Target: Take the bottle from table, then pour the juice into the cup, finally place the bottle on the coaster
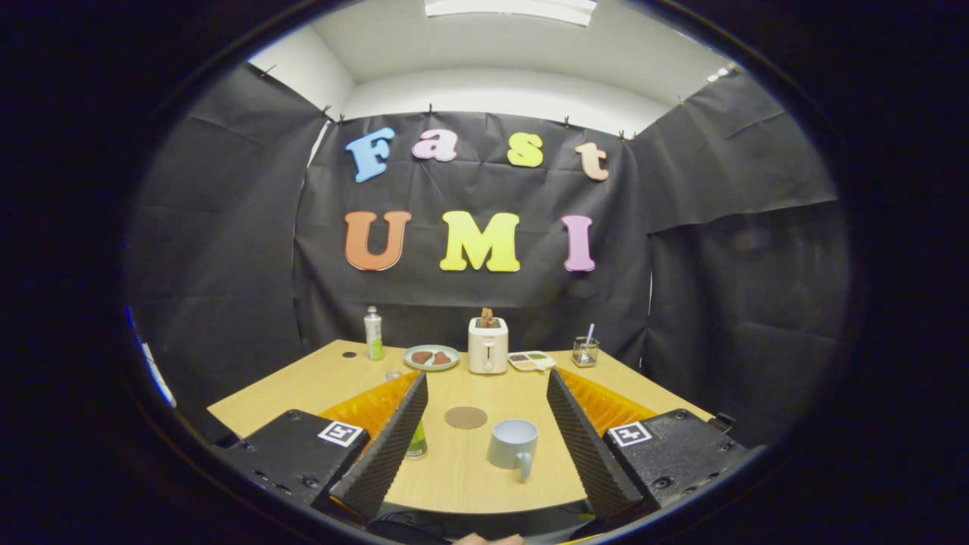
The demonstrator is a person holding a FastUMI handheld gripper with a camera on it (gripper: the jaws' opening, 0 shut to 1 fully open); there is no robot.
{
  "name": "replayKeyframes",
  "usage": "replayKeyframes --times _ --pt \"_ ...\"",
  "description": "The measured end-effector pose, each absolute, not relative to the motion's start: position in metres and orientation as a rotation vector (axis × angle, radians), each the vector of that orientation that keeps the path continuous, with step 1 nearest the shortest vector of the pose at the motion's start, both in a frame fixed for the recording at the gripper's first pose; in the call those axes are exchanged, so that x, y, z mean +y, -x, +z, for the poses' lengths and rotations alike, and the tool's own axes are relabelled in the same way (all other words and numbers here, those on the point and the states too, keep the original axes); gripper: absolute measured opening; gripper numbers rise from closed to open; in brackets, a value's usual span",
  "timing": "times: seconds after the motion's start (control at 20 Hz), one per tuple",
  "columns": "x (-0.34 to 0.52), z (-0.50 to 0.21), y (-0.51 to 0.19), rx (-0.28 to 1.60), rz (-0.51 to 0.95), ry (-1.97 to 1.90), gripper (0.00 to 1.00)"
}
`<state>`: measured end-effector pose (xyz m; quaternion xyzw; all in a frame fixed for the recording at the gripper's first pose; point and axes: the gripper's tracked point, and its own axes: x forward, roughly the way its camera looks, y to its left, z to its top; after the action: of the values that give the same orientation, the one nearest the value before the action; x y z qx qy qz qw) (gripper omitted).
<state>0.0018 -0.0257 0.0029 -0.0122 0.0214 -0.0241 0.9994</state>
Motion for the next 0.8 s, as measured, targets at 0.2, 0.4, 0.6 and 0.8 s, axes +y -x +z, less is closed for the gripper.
replayKeyframes --times 0.2,0.4,0.6,0.8 --pt "-0.014 -0.012 -0.009 0.039 -0.043 0.032 1.0" --pt "0.008 -0.036 -0.028 0.087 0.001 0.031 1.0" --pt "0.027 -0.054 -0.058 0.112 0.001 0.053 1.0" --pt "0.049 -0.081 -0.086 0.171 0.022 0.074 1.0"
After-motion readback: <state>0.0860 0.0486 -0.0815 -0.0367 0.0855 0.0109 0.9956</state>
